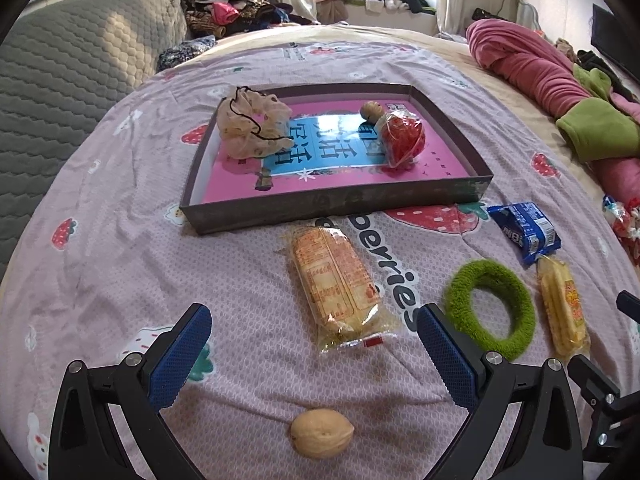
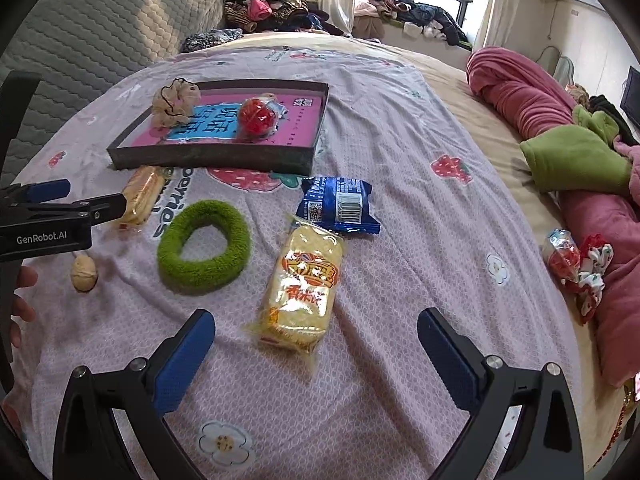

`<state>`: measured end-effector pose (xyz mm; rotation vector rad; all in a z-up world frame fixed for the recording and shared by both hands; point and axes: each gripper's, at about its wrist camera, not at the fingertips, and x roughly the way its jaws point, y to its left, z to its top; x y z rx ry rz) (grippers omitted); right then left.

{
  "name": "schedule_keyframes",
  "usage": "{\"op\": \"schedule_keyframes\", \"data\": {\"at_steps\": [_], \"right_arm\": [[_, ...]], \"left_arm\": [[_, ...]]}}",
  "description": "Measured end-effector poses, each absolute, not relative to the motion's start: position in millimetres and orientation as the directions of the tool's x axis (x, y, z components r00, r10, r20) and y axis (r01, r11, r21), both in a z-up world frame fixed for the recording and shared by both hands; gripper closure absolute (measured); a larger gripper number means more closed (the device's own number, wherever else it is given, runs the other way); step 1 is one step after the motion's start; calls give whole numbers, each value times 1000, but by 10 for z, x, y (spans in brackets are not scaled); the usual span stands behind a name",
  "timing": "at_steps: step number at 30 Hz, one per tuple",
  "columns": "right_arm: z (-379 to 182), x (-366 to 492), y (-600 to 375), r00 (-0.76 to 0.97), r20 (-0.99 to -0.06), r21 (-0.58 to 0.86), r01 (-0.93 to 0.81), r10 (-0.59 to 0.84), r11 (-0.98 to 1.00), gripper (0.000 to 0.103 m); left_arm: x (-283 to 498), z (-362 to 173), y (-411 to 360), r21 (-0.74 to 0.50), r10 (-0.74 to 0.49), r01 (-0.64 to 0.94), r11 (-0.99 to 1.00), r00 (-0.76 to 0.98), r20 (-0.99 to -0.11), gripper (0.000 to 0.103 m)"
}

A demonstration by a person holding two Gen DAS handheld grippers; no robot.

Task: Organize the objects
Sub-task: 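Withdraw both grippers from the tray and move toward the packaged cakes, then grasp the orange cake packet with the left gripper while the right grasps the yellow cake packet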

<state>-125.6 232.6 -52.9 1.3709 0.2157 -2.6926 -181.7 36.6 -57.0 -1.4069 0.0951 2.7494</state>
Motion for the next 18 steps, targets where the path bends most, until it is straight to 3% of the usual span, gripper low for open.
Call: {"op": "schedule_keyframes", "data": {"at_steps": [11,18], "right_arm": [[-668,-1473,2370,-568,-822,-62,151,-35,-987,1],[-747,-1582,2353,-556,-831,-63,156,-35,-986,9]], "left_arm": [[-2066,-721,400,36,10,-70,-997,-560,-828,1],[-2185,-803,382,17,22,-66,-998,-548,-836,1]]}}
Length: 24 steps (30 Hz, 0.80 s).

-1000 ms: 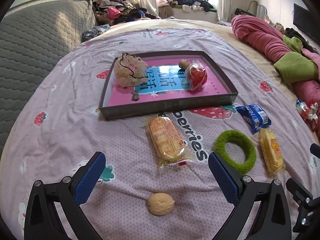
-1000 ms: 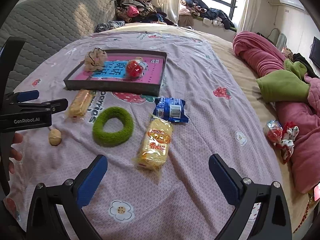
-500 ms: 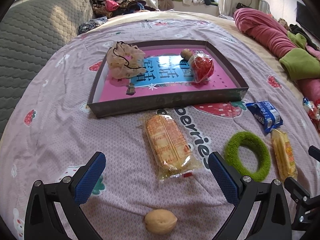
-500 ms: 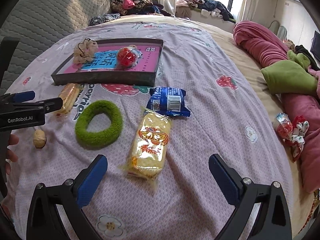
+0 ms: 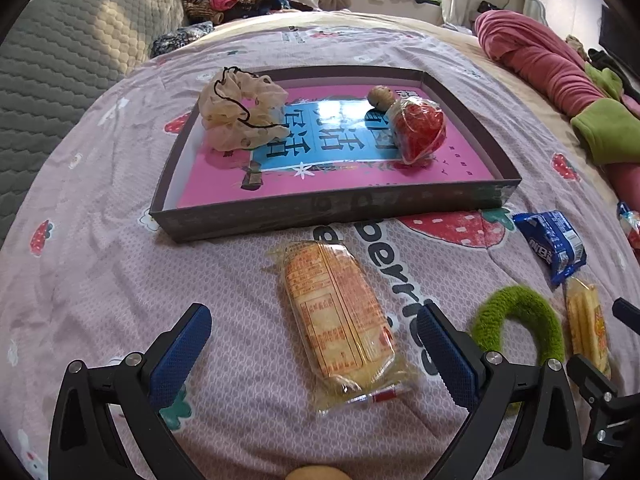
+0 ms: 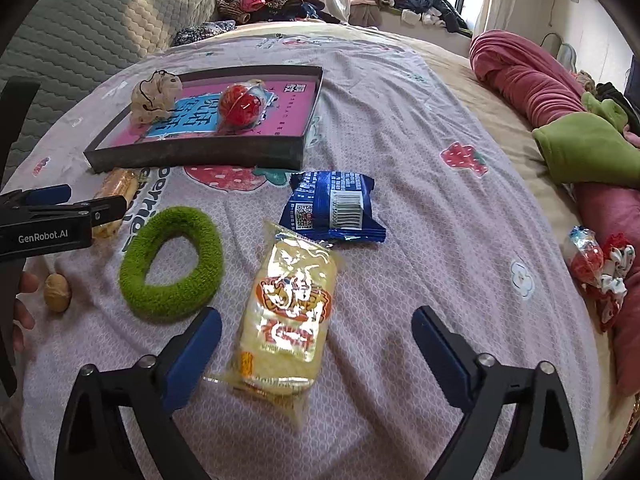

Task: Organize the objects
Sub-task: 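Grasp the orange cake packet with the left gripper while the right grasps the yellow cake packet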

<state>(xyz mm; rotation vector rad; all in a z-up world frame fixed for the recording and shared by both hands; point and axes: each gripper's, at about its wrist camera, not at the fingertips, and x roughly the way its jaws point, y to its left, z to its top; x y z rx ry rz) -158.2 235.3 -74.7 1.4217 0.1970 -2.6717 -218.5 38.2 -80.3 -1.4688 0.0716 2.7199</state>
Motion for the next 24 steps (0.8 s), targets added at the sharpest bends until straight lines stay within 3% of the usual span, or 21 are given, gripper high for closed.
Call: {"op": "schedule_keyframes", "data": {"at_steps": [4,7,9,11,15,18,20,24], "right_arm": [[-779,-1631,2331,-552,-833,-66,158,-33,-985,19],[-811,-1658,2303,-544,-838,-66,164,-34,-984,32],[-828,-1668,2285,-539,-841,-57,168,-43,-984,37],[-827,-1664,2269,-542,-839,-55,171,-48,-984,44],[-813,-1656,2225,-541,-839,-51,187,-59,-981,56],[-807,-1647,2215,-541,-839,-49,191,-63,-980,58],[-801,-1639,2224,-539,-839,-40,192,-71,-981,60],[-773,-1600,2246,-541,-837,-33,190,-76,-981,60]], "left_arm": [[-2233,-838,353,12,23,-61,-998,-545,-838,1],[-2257,-866,339,3,30,-62,-998,-538,-842,1],[-2265,-881,334,-1,35,-63,-998,-534,-845,8],[-2266,-888,338,1,35,-67,-998,-530,-847,23],[-2255,-910,347,-22,60,-79,-997,-513,-856,35],[-2238,-896,369,-32,74,-91,-995,-512,-856,46],[-2233,-888,372,-41,82,-92,-995,-509,-857,59],[-2219,-878,373,-54,93,-92,-994,-505,-858,62]]}}
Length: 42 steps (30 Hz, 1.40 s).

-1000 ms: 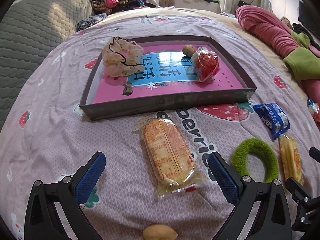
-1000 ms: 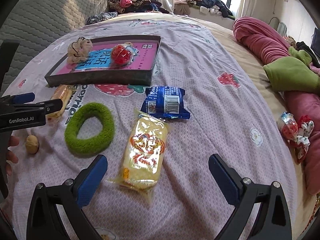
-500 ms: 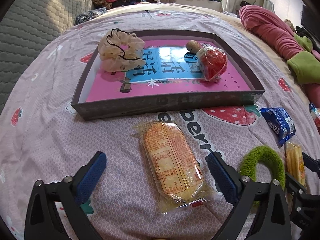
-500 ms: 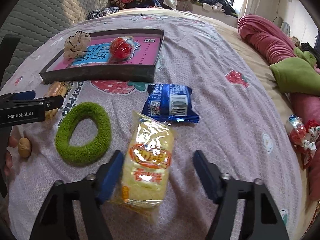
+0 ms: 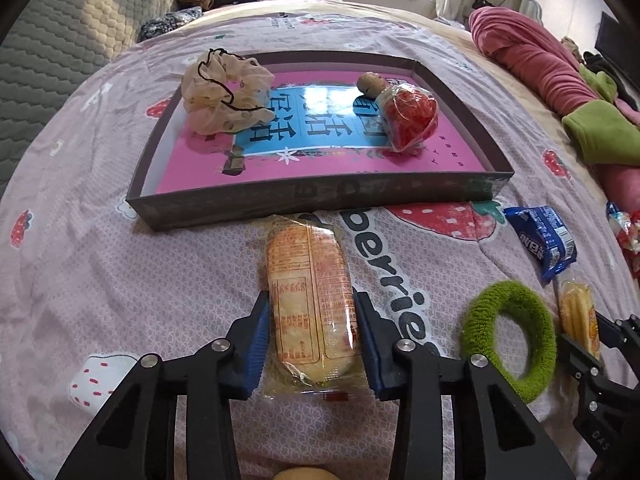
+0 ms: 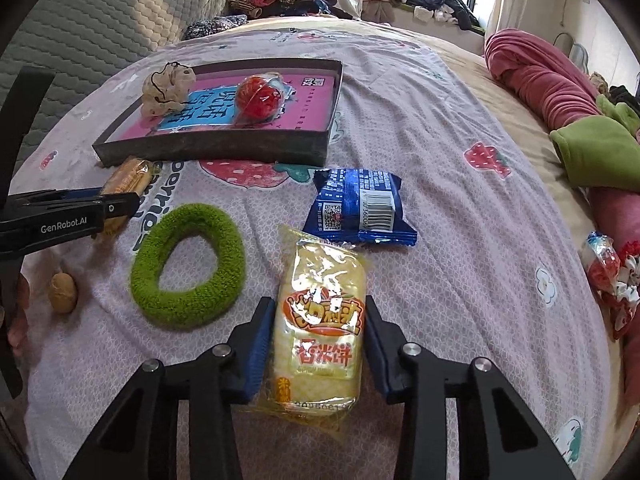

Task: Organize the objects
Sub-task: 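Grasp the orange cake packet with the left gripper while the right grasps the yellow cake packet, then lift both cake packets and carry them over the tray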

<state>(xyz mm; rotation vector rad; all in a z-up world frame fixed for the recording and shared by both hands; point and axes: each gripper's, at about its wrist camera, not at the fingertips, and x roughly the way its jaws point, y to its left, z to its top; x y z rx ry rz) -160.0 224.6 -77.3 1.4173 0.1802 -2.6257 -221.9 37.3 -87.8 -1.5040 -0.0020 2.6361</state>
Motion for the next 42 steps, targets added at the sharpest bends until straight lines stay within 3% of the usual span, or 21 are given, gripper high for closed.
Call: {"op": "schedule_keyframes", "data": {"at_steps": [20,42], "right_arm": [[-486,-1397,2223,-574,-811,-7,198,-111,-980,61],[347,-1469,1924,-669,-726,-22,251,-157,-968,61]], "left_arm": [[-1982,-649,340,-43,87,-96,-995,-534,-841,63],[-1894,257,160,-46,90,-85,-995,-642,-761,63]]}}
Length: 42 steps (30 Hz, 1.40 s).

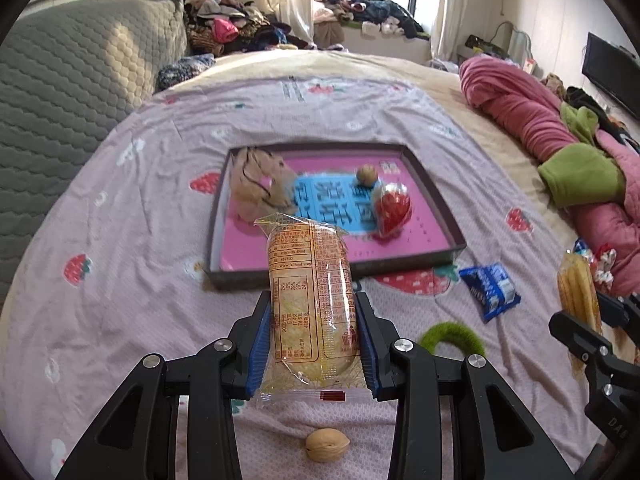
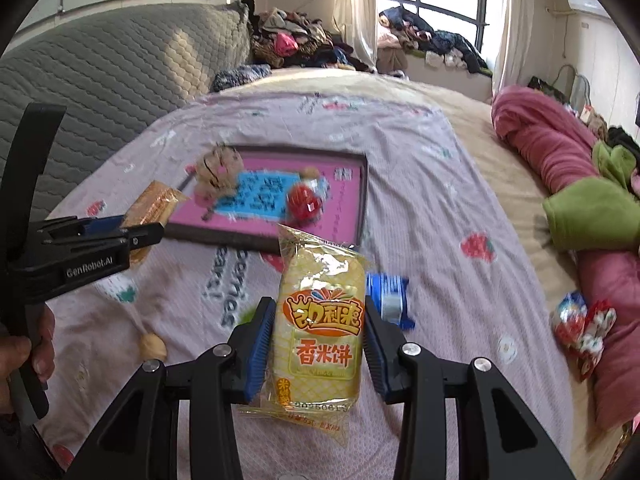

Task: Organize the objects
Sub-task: 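Lift both cake packets and carry them over the tray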

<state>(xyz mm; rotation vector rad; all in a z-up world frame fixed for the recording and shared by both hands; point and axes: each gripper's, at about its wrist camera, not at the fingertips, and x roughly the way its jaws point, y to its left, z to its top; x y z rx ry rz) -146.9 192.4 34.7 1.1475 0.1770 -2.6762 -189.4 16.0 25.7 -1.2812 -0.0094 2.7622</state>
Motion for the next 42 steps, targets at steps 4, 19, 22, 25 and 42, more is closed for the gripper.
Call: {"op": "schedule_keyframes", "data": {"at_steps": [4,19,22,25,42], "right_arm": [[567,-1538,1859,-694,-700,-34,265,-166,-964,61],[1212,-1915,1675,-778,-601,-68,279,-183,-958,61],[1243,-2004,1674,-782,-594,-67,278,-186,-958,61],[1254,-2135,1686,-785,-592,-65,272,-183,-960,61],[1143,-2964,1731,-789,-585,-53,268,-188,-962,61]], "left_arm": [[-1913,433,144,-38,85,-85,-996,-663,-744,63],[-2211,1060,330,-31,101,-107,-994,-745,-660,63],[-2308,1105,356,-31,100,-106,-994,-750,-654,63],[-2413,1126,390,-25,96,-106,-994,-752,-652,63],[-3150,812,402,-14,74,-88,-996,-730,-679,63]]}}
